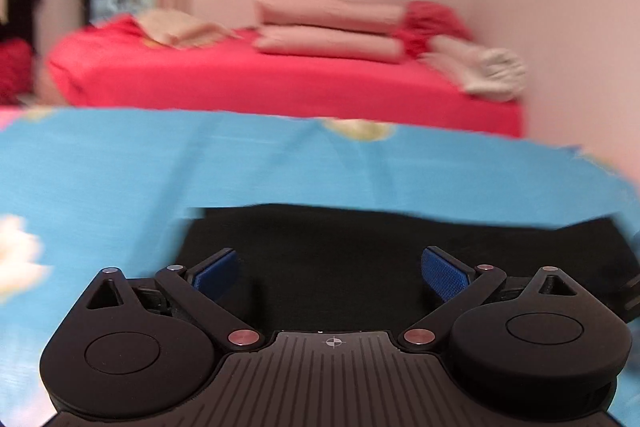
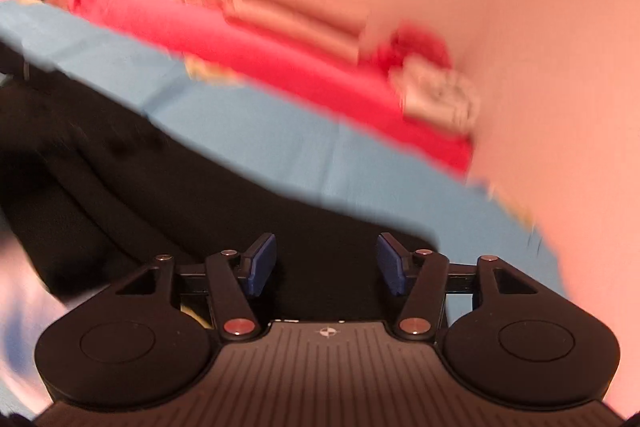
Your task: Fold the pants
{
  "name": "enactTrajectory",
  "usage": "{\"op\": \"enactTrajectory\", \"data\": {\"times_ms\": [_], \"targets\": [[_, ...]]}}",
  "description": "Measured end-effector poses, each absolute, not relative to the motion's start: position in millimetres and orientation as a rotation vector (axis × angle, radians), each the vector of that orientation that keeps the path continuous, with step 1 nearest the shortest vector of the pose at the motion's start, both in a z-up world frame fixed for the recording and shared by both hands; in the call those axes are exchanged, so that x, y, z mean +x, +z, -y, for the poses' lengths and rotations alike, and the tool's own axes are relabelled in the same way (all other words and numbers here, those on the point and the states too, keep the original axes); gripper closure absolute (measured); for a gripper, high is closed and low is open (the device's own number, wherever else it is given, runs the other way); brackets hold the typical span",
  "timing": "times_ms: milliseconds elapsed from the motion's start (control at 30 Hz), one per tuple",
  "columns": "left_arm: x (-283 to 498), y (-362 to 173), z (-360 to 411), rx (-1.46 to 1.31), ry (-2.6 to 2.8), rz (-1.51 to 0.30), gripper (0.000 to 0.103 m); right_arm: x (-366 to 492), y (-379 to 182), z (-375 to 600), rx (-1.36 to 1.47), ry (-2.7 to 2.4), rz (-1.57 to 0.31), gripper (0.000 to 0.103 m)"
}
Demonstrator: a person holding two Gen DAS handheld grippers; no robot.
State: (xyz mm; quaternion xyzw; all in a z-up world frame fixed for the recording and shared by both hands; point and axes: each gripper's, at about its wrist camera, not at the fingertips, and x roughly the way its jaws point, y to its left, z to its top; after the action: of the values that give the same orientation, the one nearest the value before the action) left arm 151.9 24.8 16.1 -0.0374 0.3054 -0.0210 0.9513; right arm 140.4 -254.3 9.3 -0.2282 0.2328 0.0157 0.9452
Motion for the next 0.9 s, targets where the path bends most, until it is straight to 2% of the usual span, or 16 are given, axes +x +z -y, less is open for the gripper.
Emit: {"op": "enactTrajectory", "data": {"times_ms": [67, 233, 433, 467, 667, 733, 767, 800, 900], "targets": [[147, 10, -48, -0.069, 0.031, -0.649, 0.000, 124, 20, 226, -0.520, 0.132, -0.413, 0.029], [137, 2, -107, -0.151, 0.186, -0.691, 0.000, 88, 7, 126, -0.740, 0.369, -0.339, 0.029], [116, -1, -149, -0.247, 0.254, -0.683, 0.000, 90, -44, 33, -0.964, 0.397, -0.355, 0.034], [115, -2, -154, -0.256, 0.268, -0.677, 0.000, 95, -50, 24, -0.980, 0.382, -0.368, 0.044], [115, -13, -178, -0.390, 0.250, -0.703, 0.000, 125, -64, -7, -1.026, 0.238, -0.329, 0.037], [116, -17, -180, -0.424, 0.210, -0.720, 0.000, 136, -63, -7, -0.990, 0.233, -0.344, 0.040], [115, -17, -180, -0.437, 0.194, -0.718, 0.000, 142, -60, -4, -0.951, 0.241, -0.369, 0.055], [113, -17, -181, -0.447, 0.178, -0.715, 0.000, 146, -57, 0, -0.898, 0.276, -0.413, 0.079], [108, -14, -180, -0.471, 0.114, -0.703, 0.000, 155, -32, 27, -0.669, 0.373, -0.505, 0.082]]}}
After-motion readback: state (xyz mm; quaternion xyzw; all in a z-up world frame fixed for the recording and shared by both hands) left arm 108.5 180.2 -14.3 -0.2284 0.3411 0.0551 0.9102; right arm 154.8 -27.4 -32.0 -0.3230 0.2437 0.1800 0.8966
